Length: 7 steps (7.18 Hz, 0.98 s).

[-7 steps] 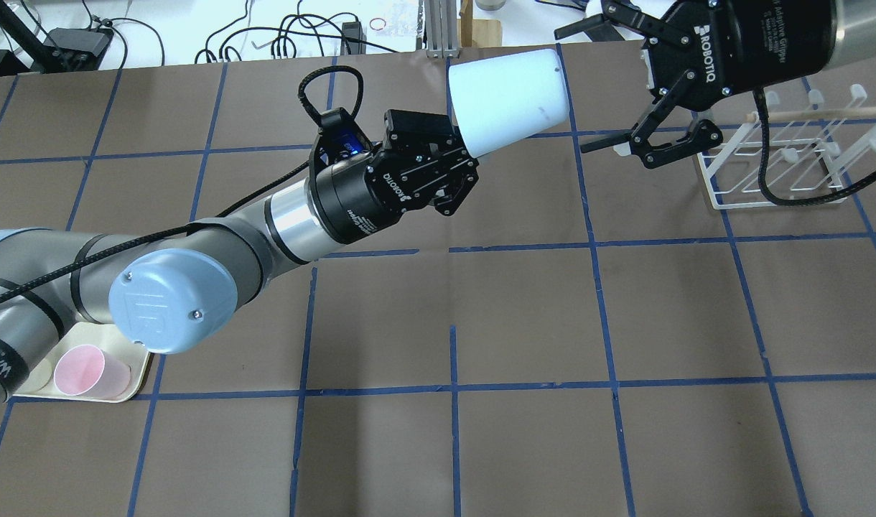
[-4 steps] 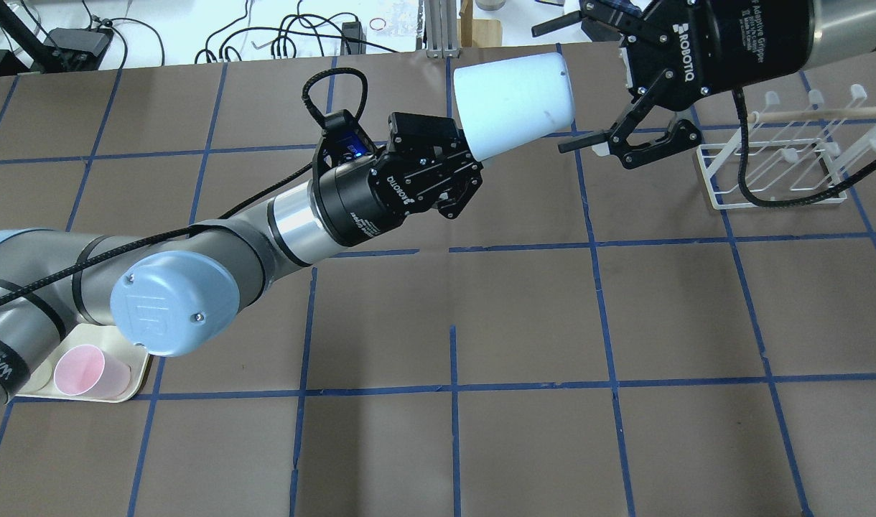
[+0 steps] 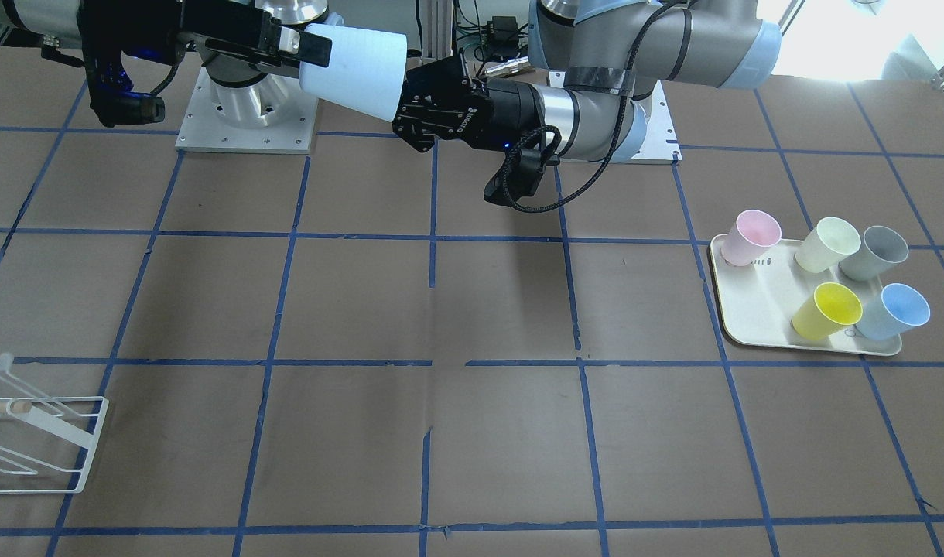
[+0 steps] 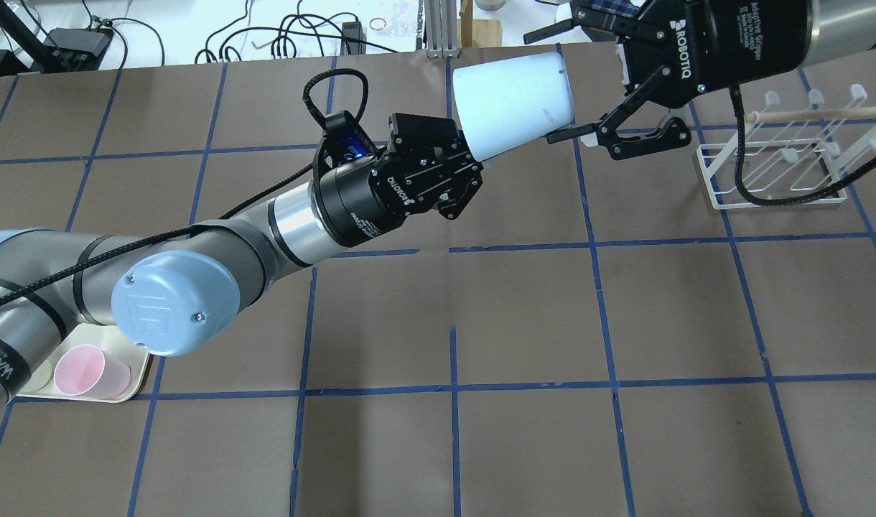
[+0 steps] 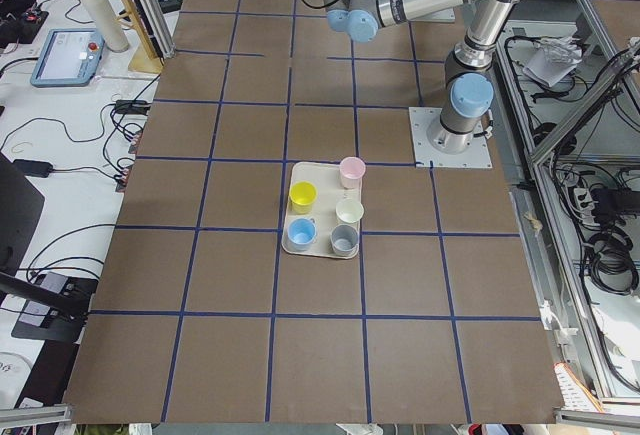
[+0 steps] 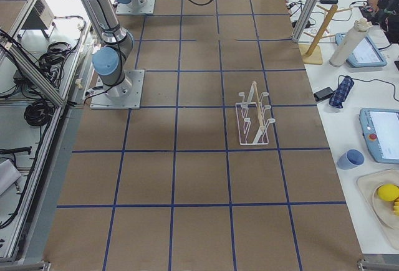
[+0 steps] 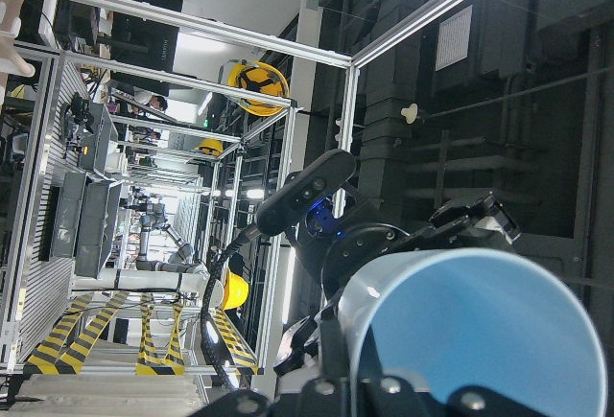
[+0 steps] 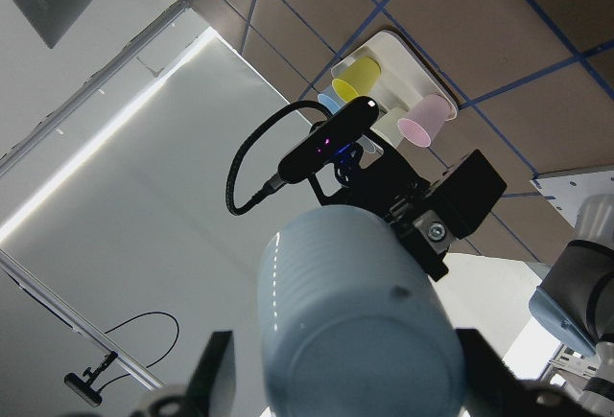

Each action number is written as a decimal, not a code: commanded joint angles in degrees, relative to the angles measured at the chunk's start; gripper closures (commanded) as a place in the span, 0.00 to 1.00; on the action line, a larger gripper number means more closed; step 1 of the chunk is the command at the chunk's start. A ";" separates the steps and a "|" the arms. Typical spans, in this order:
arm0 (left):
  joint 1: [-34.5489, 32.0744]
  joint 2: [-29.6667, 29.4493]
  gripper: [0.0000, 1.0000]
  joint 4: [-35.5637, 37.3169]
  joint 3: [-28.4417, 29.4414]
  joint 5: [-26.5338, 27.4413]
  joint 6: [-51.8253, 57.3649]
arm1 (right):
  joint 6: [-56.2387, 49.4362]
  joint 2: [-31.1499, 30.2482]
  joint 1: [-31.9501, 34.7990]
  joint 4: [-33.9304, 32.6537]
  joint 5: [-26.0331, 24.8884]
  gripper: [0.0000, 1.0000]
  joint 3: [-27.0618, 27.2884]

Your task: Transfer IKEA cup to right arm and place on rack

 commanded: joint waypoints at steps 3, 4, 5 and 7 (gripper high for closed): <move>0.00 0.08 1.00 0.00 0.00 0.07 0.09 | 0.00 -0.01 0.00 0.07 -0.52 0.15 0.23; 0.00 0.16 1.00 0.00 0.00 0.07 0.00 | -0.09 0.08 0.00 -0.01 -0.69 0.15 0.23; 0.00 -0.10 1.00 0.00 0.00 0.07 0.00 | 0.00 0.08 0.00 0.07 -0.69 0.15 0.23; 0.00 -0.10 1.00 0.00 0.00 0.07 0.00 | 0.00 0.08 0.00 -0.01 -0.69 0.18 0.23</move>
